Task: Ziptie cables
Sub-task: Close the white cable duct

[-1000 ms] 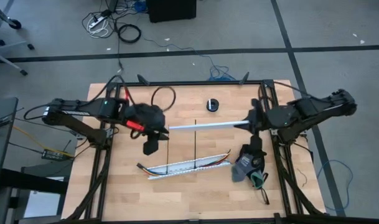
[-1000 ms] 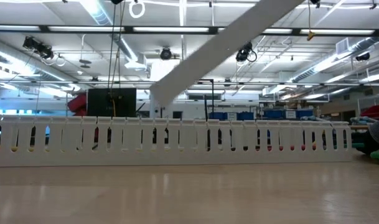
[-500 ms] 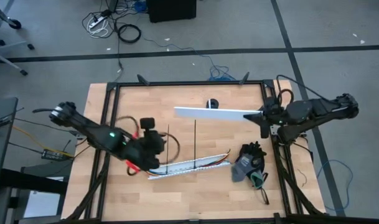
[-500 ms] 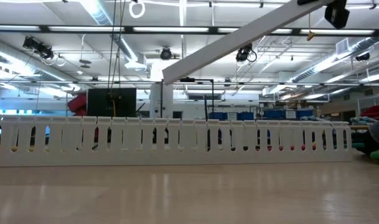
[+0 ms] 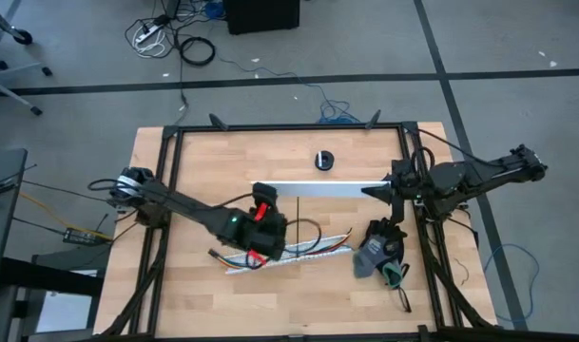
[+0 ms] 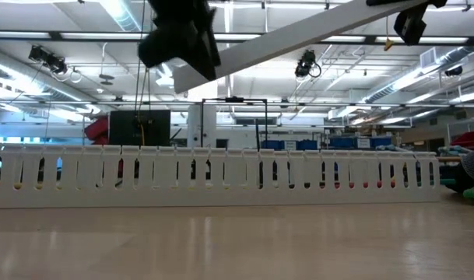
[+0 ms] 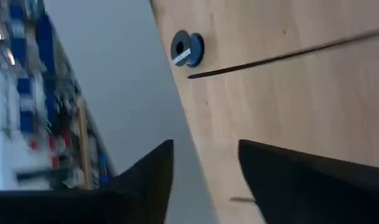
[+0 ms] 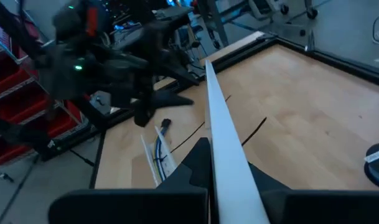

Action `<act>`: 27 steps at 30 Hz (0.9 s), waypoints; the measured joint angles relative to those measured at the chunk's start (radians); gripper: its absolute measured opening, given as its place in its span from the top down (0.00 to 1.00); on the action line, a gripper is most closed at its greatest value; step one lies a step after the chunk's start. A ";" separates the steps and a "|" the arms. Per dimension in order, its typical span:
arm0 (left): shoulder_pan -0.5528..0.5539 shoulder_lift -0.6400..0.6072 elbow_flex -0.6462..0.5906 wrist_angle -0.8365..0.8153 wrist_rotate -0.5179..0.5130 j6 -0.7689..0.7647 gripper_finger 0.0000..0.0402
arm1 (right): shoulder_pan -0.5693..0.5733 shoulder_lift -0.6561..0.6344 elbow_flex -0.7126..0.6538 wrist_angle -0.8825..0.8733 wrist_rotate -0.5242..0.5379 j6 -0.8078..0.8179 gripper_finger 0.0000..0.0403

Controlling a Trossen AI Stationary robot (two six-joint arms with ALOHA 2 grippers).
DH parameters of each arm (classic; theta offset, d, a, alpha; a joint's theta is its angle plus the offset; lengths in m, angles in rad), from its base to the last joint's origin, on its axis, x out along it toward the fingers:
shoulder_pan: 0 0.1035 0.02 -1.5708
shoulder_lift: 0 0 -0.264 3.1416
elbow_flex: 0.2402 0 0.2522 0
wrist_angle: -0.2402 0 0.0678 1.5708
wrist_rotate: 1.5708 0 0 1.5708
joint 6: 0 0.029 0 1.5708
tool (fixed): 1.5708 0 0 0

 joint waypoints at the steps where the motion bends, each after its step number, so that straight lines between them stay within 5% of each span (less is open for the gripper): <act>1: 0.009 0.008 0.000 0.014 0.022 -0.013 0.52 | 0.000 -0.007 0.000 -0.002 0.000 -0.009 1.00; 4: 0.032 0.035 0.000 0.131 -0.020 0.025 0.45 | 0.000 -0.032 0.000 -0.015 0.002 -0.036 1.00; 6: 0.044 0.047 0.000 0.230 -0.029 -0.079 0.42 | -0.001 -0.052 0.000 -0.025 -0.001 -0.053 1.00; 12: 0.059 0.054 0.000 0.435 -0.085 -0.096 0.43 | -0.001 -0.127 0.000 -0.077 -0.003 -0.088 1.00; 18: 0.073 0.054 0.000 0.609 -0.095 0.085 0.43 | -0.001 -0.204 0.000 -0.109 -0.006 -0.106 1.00; 24: 0.073 0.054 0.014 0.776 -0.211 0.466 0.43 | -0.001 -0.239 0.001 -0.153 -0.017 -0.106 1.00; 27: 0.079 0.053 0.014 0.802 -0.226 0.498 0.43 | 0.000 -0.234 0.001 -0.167 -0.017 -0.106 1.00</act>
